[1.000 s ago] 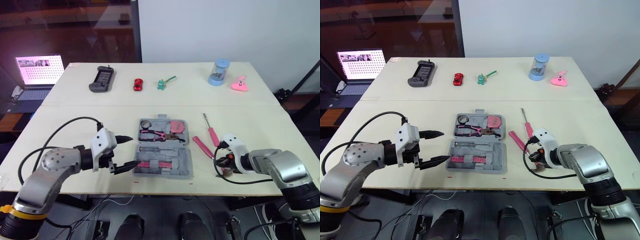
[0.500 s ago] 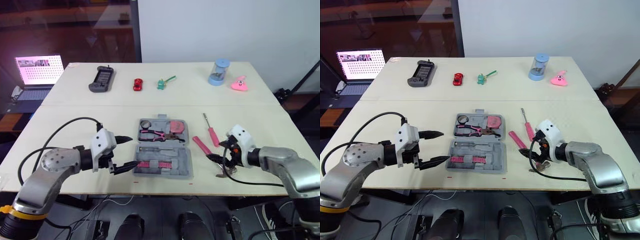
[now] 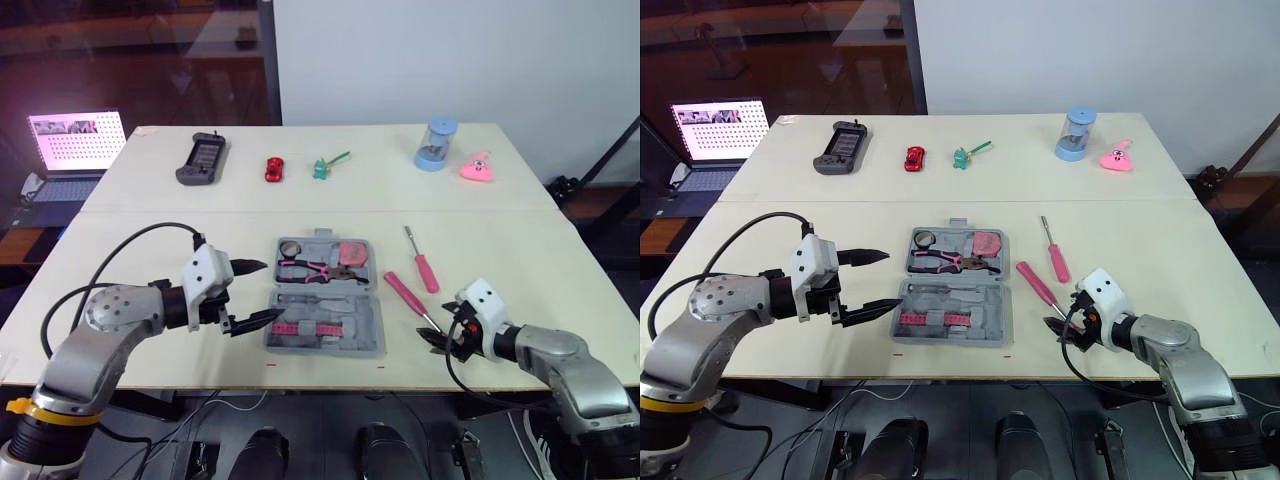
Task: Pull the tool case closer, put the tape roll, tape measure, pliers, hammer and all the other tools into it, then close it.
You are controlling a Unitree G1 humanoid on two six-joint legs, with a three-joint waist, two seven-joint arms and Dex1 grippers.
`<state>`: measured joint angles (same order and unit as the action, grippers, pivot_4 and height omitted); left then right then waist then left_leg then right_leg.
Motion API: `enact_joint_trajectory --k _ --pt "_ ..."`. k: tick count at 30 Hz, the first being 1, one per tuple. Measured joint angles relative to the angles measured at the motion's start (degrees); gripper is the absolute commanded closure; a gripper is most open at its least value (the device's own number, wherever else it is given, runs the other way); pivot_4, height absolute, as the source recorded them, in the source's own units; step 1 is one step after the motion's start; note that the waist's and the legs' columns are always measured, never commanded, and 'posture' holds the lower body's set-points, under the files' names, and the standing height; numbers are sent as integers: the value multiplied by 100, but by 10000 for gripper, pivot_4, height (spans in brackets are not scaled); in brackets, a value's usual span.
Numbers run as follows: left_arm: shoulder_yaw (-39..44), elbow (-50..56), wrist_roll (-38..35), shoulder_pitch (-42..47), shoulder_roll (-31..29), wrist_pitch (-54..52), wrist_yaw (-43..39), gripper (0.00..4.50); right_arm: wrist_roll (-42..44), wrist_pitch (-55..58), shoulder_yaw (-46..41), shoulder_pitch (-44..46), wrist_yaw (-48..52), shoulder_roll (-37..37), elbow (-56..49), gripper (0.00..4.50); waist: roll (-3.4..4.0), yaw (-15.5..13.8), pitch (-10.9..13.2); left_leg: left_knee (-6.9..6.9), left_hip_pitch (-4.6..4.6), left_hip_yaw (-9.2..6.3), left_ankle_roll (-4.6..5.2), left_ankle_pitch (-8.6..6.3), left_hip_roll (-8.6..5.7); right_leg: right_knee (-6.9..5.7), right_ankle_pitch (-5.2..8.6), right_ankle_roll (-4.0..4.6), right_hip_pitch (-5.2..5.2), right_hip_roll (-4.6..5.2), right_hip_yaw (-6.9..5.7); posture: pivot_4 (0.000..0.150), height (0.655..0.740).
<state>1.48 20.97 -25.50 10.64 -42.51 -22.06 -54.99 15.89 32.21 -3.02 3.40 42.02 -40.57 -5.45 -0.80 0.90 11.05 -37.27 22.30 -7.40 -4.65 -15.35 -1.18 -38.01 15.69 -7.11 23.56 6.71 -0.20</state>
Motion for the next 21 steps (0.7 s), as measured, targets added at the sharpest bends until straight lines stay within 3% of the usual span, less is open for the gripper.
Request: enact_joint_trajectory --k 2,9,21 --pt "0 0 1 0 -1 4 -7 0 3 44 2 -6 -24 76 47 9047 0 1 0 0 0 0 0 0 0 0 0 0 0 0 0 1500 6902" --pt "-2 -4 57 -3 -4 63 -25 0 -5 173 37 0 -53 90 111 44578 0 3 0 0 0 0 0 0 0 0 0 0 0 0 0 1500 6902" --pt "-69 -308 529 -98 -51 370 21 0 305 330 -222 58 -71 236 67 44578 3 4 2 0 0 0 0 0 0 0 0 0 0 0 0 1500 6902"
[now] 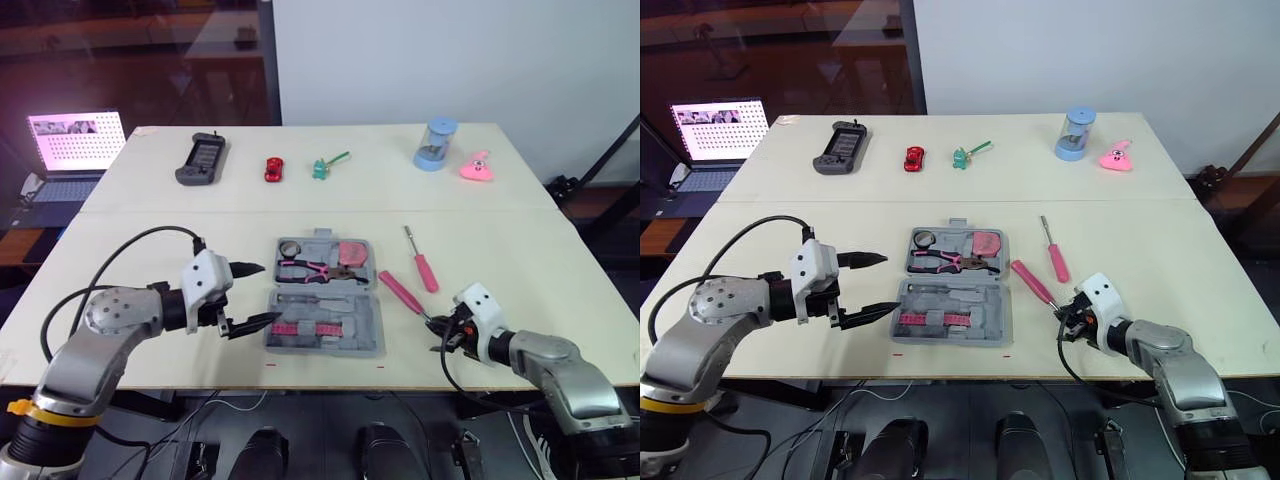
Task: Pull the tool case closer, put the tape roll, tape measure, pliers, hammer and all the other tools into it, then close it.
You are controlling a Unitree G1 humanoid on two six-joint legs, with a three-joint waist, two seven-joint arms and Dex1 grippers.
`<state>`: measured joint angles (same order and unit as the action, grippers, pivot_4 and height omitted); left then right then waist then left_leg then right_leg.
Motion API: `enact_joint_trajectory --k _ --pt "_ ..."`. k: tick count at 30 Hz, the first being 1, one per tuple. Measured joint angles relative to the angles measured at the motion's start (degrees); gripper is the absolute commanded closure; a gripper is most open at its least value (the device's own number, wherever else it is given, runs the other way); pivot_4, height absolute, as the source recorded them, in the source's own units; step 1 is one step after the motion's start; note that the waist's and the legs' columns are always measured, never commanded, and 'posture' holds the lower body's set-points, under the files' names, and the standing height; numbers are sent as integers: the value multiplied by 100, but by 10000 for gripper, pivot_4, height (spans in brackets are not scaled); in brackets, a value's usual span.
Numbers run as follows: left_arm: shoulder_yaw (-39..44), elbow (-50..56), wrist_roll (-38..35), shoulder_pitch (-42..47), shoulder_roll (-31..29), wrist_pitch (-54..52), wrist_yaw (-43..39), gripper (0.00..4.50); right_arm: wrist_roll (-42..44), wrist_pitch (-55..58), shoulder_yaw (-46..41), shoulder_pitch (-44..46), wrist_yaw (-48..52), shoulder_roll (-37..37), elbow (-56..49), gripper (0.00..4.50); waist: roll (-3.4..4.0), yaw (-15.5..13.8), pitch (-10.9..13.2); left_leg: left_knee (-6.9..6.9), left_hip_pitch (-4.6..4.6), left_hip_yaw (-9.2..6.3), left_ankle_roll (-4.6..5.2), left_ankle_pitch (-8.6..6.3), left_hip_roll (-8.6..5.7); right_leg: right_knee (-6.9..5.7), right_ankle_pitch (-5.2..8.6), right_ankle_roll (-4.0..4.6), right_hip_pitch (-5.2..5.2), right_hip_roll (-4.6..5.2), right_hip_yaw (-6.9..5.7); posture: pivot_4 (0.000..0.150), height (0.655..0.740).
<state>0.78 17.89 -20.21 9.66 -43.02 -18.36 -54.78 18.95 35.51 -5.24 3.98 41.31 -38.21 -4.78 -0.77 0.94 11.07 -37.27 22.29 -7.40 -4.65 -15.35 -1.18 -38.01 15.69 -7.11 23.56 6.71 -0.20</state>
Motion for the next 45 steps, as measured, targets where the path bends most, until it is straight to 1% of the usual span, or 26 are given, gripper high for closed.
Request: enact_joint_trajectory --k 2,5,10,13,15,18,21,23,26,28,31,34,45 --pt "26 -153 84 -45 59 124 81 0 193 67 -222 -2 142 -80 -186 44578 1 -5 1 -1 1 0 0 0 0 0 0 0 0 0 0 1500 6902" --pt "29 -295 51 -140 123 271 -18 0 267 32 -266 126 526 -582 -451 44578 1 2 1 -1 0 1 0 0 0 0 0 0 0 0 0 1500 6902" --pt "35 -387 -261 -100 126 168 -369 0 252 157 -68 1003 885 -1042 -630 44578 2 16 1 2 0 0 0 0 2 0 0 0 1 -1 -1 1500 6902" --pt "55 -447 -286 -129 79 202 -479 0 -7 166 653 1712 1280 -1323 -726 44578 2 40 1 3 1 1 0 0 2 1 0 0 4 -1 -1 1500 6902" --pt "42 -443 -281 -162 67 258 -514 0 -170 154 1307 2401 1595 -1266 -789 44578 4 67 3 3 1 -1 0 0 2 0 0 0 7 -1 -1 1500 6902" --pt "88 -438 -285 -261 61 277 -507 0 -227 469 1992 3097 2073 -1245 -830 44578 3 42 3 4 9 -2 0 0 1 3 0 0 11 1 -2 1500 6902" --pt "131 -397 -309 -424 42 283 -528 0 -672 674 2894 3743 2349 -1191 -856 44578 3 25 3 4 11 -2 0 0 1 3 0 0 15 1 -2 1500 6902" --pt "238 -347 -394 -586 -12 271 -604 0 -1024 736 3321 3852 2362 -1133 -790 44578 2 -28 3 5 15 -5 0 0 0 3 0 0 17 2 -4 1500 6902" --pt "433 -172 -496 -789 -95 212 -619 0 -1432 943 3780 4065 2208 -712 -581 44578 1 15 4 3 17 -2 -1 0 1 -1 0 1 25 1 -1 1500 6902" --pt "527 -54 -523 -889 -105 215 -588 0 -1598 961 4041 4148 2266 -655 -589 44578 1 18 4 6 16 -3 -1 0 1 -2 0 1 26 1 -1 1500 6902" --pt "573 -38 -521 -1068 -129 210 -529 0 -1795 1012 4244 4209 2332 -566 -498 44578 1 18 4 5 18 -2 -1 0 1 -1 0 1 27 1 -1 1500 6902" --pt "594 30 -522 -1178 -141 206 -487 0 -2030 1020 4483 4321 2410 -401 -155 44578 1 19 4 4 17 -2 -1 0 1 -4 0 1 27 0 -2 1500 6902" --pt "714 122 -530 -1248 -192 177 -470 0 -2321 1013 4561 4431 2552 125 409 44578 1 29 4 6 18 -2 -1 0 1 -7 0 1 32 -1 -1 1500 6902"
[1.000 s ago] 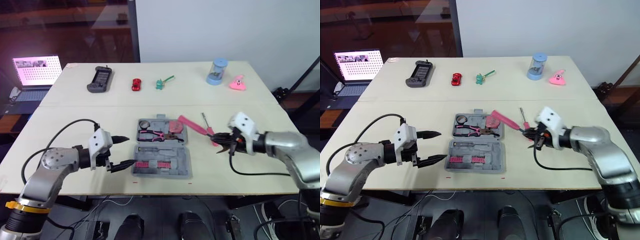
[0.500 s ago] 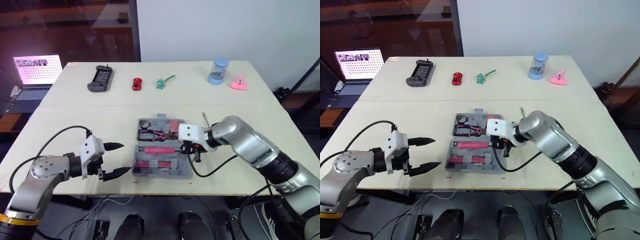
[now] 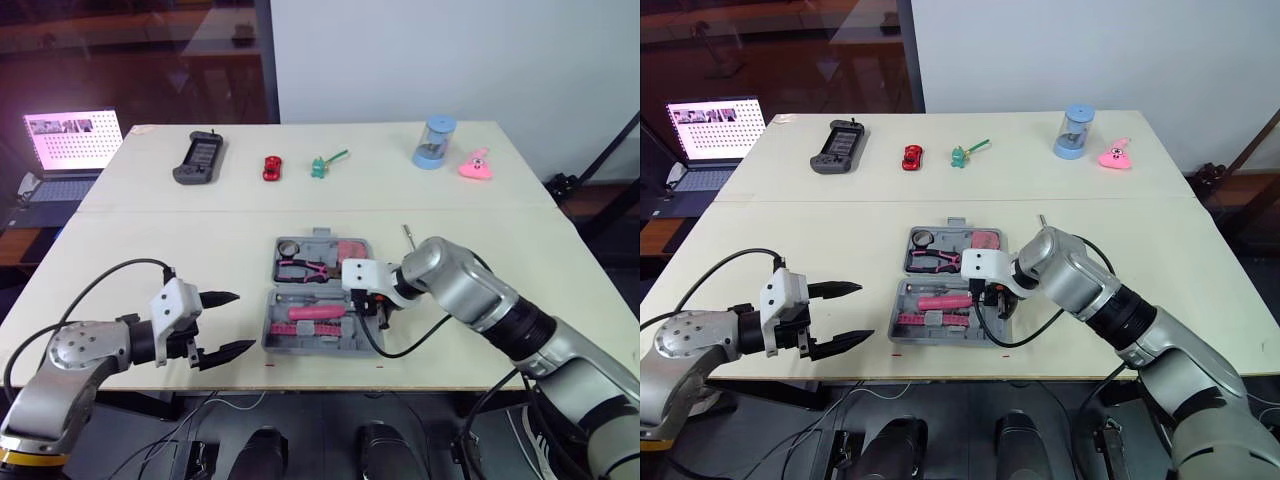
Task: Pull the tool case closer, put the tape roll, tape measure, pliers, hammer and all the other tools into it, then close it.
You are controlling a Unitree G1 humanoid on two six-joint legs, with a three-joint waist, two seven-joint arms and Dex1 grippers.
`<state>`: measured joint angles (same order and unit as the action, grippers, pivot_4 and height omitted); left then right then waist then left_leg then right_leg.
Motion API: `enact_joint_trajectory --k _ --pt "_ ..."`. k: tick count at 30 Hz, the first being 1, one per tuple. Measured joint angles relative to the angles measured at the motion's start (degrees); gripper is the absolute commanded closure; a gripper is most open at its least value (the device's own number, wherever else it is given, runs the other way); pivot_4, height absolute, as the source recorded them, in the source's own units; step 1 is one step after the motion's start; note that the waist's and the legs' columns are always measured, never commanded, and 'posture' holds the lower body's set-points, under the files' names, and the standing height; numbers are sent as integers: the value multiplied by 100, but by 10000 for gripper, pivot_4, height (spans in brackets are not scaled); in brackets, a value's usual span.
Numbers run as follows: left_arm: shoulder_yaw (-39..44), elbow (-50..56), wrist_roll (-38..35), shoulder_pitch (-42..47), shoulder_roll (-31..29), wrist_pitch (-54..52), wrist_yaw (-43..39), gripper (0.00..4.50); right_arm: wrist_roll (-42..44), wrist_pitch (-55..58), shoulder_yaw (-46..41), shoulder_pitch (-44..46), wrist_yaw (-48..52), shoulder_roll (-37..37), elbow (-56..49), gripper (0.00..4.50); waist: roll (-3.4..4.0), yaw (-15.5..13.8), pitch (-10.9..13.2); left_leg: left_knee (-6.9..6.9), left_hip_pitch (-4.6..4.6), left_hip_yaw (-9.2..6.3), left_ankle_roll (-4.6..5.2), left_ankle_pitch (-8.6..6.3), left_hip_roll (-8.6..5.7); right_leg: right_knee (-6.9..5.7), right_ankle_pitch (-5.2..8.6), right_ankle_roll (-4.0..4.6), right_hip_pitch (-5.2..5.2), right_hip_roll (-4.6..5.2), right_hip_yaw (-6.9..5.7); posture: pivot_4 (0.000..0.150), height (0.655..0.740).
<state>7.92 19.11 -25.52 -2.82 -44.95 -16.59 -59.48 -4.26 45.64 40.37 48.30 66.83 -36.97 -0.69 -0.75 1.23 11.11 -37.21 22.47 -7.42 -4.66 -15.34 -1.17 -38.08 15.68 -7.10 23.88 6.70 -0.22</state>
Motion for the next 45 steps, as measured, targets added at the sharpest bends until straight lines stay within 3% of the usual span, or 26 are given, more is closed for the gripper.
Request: enact_joint_trajectory --k 23,24,25,31,36,42,45 --pt "8 203 -7 -145 3 -54 97 0 -240 249 2 108 -126 879 676 44578 0 13 0 0 0 0 0 0 0 -2 0 1 4 -1 0 1500 6902" --pt "8 206 -10 -146 3 -55 98 0 -242 233 2 108 -139 885 688 35731 0 15 0 0 0 0 0 0 0 -2 0 1 4 -1 0 1500 6902" --pt "8 209 -10 -147 3 -55 98 0 -235 230 -1 110 -150 889 697 33671 0 15 0 0 0 0 0 0 0 -3 0 0 4 -1 0 1500 6902" --pt "8 252 -12 -157 0 -56 91 0 -115 350 -173 129 -115 870 449 5140 0 82 -1 0 -1 -1 -1 0 0 -4 -2 3 2 -1 0 1500 6902" --pt "8 252 -15 -126 -13 -67 84 0 390 437 -906 112 137 468 -328 5140 0 98 -1 2 2 -1 0 0 0 -1 -2 2 3 0 0 1500 6902" --pt "-10 179 -17 2 -10 -64 15 0 803 -841 -1880 -799 -370 576 -747 5140 -2 117 -2 3 1 0 0 0 1 -3 -2 2 3 -1 0 1500 6902" --pt "-15 134 -16 122 -7 -61 -13 0 841 -1200 -1879 -1047 -528 703 -734 13084 -1 131 -1 3 1 0 0 0 1 -3 -2 2 4 -1 0 1500 6902"
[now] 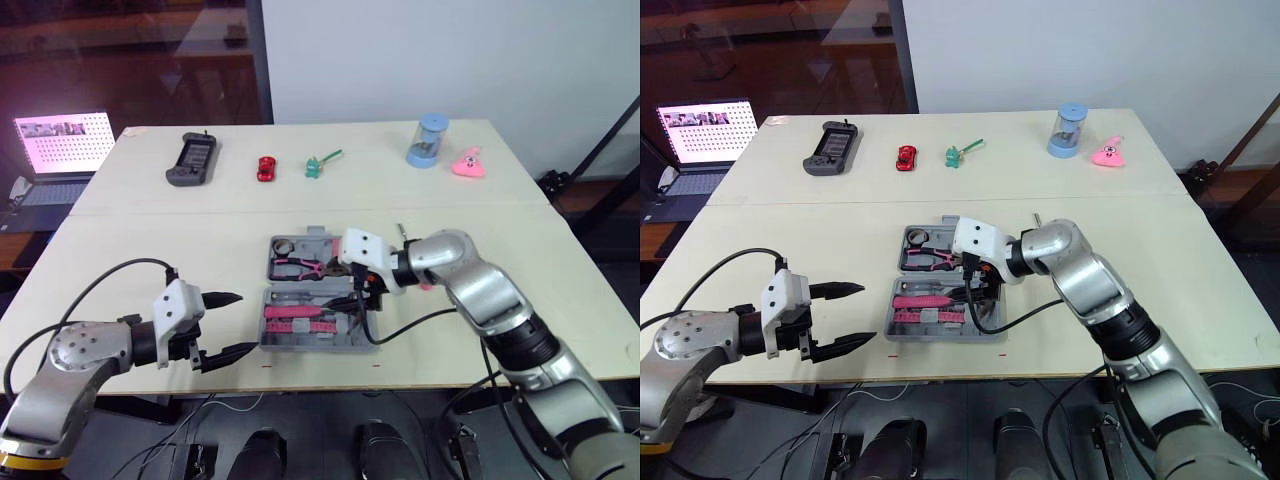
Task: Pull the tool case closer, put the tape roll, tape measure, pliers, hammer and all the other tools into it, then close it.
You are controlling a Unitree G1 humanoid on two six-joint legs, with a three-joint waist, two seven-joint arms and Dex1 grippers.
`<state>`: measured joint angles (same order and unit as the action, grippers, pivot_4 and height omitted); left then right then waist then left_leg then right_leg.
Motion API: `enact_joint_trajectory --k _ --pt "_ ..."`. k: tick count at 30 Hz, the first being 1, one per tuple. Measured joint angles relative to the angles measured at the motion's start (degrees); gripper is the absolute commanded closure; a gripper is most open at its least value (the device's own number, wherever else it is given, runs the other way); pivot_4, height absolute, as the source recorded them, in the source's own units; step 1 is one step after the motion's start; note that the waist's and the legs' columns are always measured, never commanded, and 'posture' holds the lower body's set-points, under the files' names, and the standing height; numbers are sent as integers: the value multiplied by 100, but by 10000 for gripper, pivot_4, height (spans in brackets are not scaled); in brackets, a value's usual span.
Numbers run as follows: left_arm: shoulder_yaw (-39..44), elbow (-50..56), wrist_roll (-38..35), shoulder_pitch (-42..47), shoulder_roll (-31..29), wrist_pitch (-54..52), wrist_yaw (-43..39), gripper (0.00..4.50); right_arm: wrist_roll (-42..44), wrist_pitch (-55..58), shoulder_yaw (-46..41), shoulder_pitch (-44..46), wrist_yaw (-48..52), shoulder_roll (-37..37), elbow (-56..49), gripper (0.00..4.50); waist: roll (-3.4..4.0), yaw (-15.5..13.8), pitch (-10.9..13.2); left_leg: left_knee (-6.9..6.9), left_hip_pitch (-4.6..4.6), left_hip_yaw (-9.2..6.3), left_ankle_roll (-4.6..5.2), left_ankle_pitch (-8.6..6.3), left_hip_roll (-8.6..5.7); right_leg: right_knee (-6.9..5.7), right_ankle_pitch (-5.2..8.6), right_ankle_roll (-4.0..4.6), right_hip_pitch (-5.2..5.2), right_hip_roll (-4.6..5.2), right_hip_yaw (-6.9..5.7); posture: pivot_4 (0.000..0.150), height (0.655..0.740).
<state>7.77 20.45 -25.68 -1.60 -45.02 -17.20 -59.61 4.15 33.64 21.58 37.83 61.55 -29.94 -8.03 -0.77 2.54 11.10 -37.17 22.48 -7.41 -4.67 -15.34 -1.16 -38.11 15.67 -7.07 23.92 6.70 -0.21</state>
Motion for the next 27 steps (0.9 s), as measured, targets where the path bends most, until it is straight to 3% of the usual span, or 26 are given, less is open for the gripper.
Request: enact_joint_trajectory --k 7,18,27 --pt "-9 -146 20 17 0 32 -12 0 54 -188 128 -8 -239 534 831 44816 0 -2 0 0 -1 0 0 0 1 0 0 0 -2 -1 0 1500 6902" --pt "-6 -168 31 -1 -1 66 11 0 -283 -628 445 -90 -496 902 2060 44816 0 1 0 1 -2 -1 0 0 1 0 0 0 0 -1 1 1500 6902" --pt "-6 -199 139 -96 -58 143 -17 0 -333 -682 411 -196 -598 1020 2211 44816 -3 5 -10 1 -19 -1 0 0 1 0 0 0 -17 -2 1 1500 6902"
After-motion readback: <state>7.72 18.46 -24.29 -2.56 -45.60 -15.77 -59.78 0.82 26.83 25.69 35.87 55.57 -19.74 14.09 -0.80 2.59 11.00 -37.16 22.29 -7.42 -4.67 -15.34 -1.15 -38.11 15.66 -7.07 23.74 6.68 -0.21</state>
